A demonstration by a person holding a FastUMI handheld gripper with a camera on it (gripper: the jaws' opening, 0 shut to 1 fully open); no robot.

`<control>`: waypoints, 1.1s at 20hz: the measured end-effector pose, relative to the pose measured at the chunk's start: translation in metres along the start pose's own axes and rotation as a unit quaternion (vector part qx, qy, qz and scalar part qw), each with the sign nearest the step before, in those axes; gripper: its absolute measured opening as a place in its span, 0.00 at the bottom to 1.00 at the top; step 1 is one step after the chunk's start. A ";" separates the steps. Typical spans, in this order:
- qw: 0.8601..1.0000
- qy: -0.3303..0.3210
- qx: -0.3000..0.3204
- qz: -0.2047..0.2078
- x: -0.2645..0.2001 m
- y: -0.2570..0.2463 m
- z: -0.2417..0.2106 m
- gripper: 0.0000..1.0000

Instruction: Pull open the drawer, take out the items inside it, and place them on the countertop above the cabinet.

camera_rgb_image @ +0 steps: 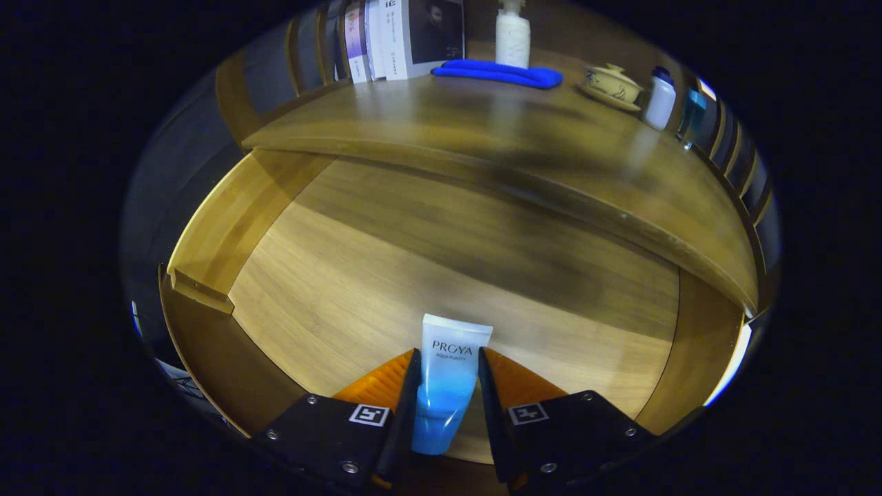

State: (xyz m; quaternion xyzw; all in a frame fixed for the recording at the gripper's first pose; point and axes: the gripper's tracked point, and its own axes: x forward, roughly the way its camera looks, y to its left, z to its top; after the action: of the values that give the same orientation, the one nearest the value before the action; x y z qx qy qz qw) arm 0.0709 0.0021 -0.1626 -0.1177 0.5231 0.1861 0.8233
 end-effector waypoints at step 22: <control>0.995 0.092 0.031 0.008 0.005 0.003 -0.011 0.93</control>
State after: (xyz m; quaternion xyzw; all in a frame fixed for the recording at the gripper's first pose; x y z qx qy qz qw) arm 0.0629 0.0012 -0.1717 -0.1043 0.6030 0.1643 0.7736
